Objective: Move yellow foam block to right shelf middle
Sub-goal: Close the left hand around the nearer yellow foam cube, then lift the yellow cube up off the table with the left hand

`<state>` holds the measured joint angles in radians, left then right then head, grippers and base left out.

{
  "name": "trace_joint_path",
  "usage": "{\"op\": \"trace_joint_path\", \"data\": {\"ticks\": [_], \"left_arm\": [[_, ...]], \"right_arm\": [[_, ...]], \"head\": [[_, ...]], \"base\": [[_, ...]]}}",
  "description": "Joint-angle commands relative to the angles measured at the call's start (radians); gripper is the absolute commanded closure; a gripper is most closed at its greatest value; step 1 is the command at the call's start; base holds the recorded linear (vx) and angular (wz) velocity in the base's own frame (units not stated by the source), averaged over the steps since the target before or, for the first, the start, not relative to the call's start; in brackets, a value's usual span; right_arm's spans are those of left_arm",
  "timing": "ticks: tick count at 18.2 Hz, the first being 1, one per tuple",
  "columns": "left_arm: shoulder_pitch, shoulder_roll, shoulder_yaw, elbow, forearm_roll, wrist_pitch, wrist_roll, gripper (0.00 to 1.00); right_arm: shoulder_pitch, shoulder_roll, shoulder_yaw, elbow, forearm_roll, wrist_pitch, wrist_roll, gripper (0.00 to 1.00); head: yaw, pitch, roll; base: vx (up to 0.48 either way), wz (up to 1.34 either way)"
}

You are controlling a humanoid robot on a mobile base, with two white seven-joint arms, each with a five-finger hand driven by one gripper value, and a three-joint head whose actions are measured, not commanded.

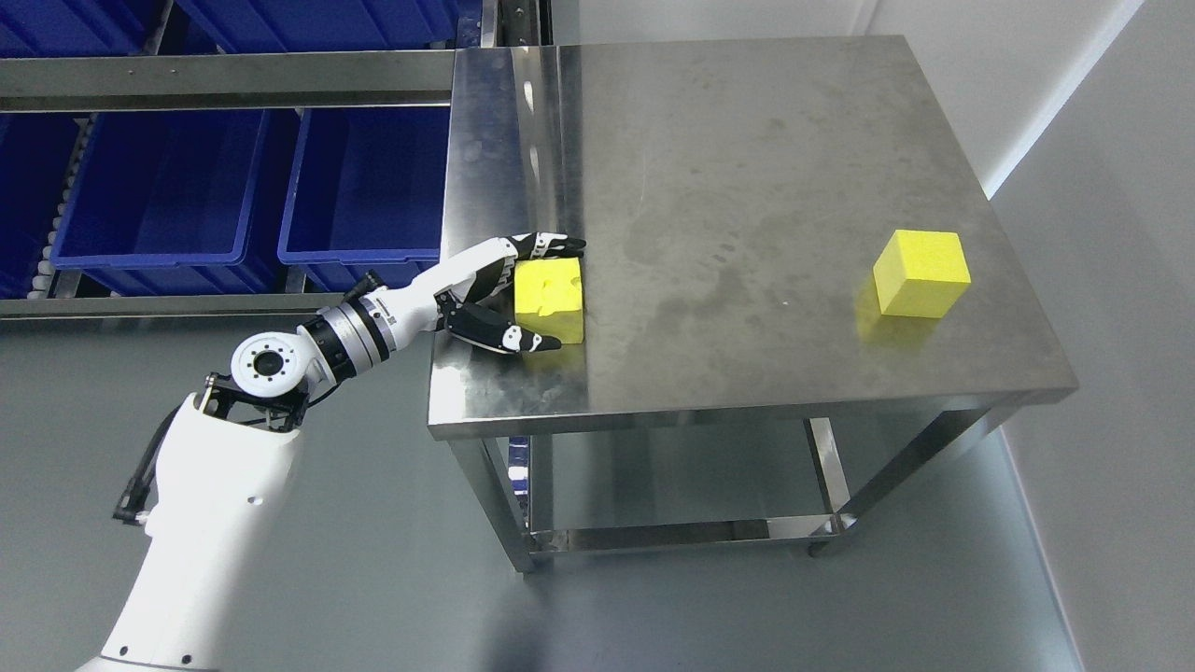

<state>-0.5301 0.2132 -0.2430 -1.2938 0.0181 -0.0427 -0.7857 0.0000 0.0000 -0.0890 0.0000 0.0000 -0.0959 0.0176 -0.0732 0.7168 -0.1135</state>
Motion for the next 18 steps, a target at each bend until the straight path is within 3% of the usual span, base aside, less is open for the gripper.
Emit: {"op": "trace_joint_path", "data": {"ticks": [1,5,7,9,11,14,18], "left_arm": [[-0.011,-0.049,-0.027,0.108,-0.041,0.012,-0.015,0.4],[-0.005,-0.184,0.16,0.106,-0.012,-0.035,-0.032,0.72],[-0.025,-0.196,0.253,0.079,0.049,-0.054,-0.035,0.75],[-0.057,-0.196,0.266,0.012,0.238,-0.084,0.009,0.75],[-0.059,-0.196,0.268,-0.025,0.36,-0.182,0.179,0.75],[-0.059,-0.196,0.252,-0.03,0.365,-0.369,0.44,0.75],[-0.027,-0.196,0.251,-0.102,0.362,-0.384,0.753,0.74]], "right_arm": [[-0.002,-0.017,0.0,-0.017,0.0,-0.001,0.001,0.0],[-0.002,-0.017,0.0,-0.017,0.0,-0.001,0.001,0.0],[-0.002,-0.017,0.0,-0.017,0.0,-0.001,0.001,0.0],[-0.002,-0.017,0.0,-0.017,0.0,-0.001,0.001,0.0],[-0.002,-0.017,0.0,-0.017,0.0,-0.001,0.001,0.0],[-0.002,-0.017,0.0,-0.017,0.0,-0.001,0.001,0.0],[-0.002,-0.017,0.0,-0.017,0.0,-0.001,0.001,0.0]], "head": [[0.0,0.0,0.0],[0.0,0.0,0.0],[0.0,0.0,0.0],[0.0,0.0,0.0],[0.0,0.0,0.0],[0.0,0.0,0.0],[0.0,0.0,0.0]], "base": [[-0.006,0.08],[-0.003,0.05],[0.0,0.04],[-0.007,0.08],[-0.002,-0.01],[0.01,-0.09],[0.009,-0.01]]}}
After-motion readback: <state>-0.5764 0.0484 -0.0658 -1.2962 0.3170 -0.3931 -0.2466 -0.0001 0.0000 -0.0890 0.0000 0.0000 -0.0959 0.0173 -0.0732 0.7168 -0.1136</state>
